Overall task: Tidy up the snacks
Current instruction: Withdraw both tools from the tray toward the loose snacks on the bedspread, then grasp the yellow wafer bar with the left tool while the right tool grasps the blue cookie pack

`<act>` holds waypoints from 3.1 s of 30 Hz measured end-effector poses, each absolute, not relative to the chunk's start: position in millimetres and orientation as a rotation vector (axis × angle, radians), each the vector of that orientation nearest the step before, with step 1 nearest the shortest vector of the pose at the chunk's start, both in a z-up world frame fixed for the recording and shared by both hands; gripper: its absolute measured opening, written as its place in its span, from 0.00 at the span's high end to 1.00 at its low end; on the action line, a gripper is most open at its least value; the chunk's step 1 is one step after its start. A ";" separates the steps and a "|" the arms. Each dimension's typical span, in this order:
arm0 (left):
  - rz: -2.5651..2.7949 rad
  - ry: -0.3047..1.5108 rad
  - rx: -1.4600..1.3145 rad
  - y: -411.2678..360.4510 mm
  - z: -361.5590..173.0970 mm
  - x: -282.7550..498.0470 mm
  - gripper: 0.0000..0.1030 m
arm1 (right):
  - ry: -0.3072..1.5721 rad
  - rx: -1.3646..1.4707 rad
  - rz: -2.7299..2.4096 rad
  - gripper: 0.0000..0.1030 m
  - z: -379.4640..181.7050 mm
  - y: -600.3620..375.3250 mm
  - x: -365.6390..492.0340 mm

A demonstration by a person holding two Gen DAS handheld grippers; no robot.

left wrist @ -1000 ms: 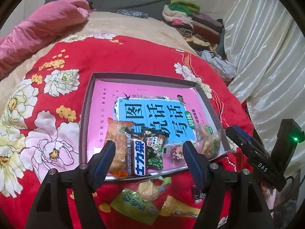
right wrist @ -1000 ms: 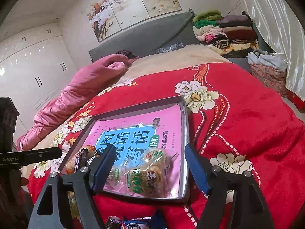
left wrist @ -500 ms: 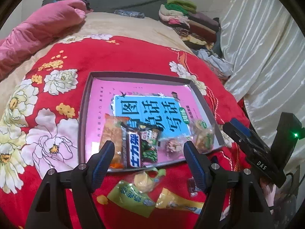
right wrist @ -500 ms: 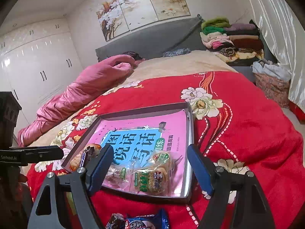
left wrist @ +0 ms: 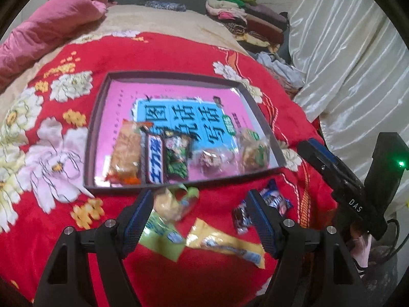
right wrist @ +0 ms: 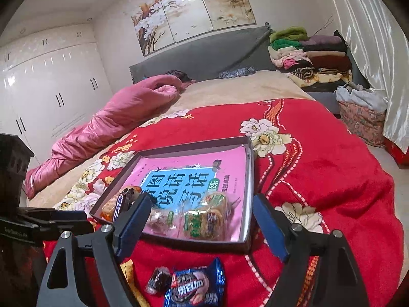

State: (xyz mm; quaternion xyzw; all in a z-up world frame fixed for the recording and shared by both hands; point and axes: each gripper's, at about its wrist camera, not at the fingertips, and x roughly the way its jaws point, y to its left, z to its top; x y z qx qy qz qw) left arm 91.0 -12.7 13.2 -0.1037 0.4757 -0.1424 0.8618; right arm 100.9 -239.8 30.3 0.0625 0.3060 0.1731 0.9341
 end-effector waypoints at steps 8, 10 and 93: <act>-0.308 1.024 -0.196 -23.1 8.8 80.1 0.26 | 0.633 0.076 0.342 0.19 31.1 -233.8 87.8; -0.307 1.025 -0.201 -23.9 8.6 78.0 0.26 | 0.635 0.058 0.339 0.19 31.4 -231.6 84.8; -0.370 1.251 -0.385 -54.5 -60.4 74.7 0.76 | 0.846 -0.002 0.388 0.45 -11.8 -230.1 81.5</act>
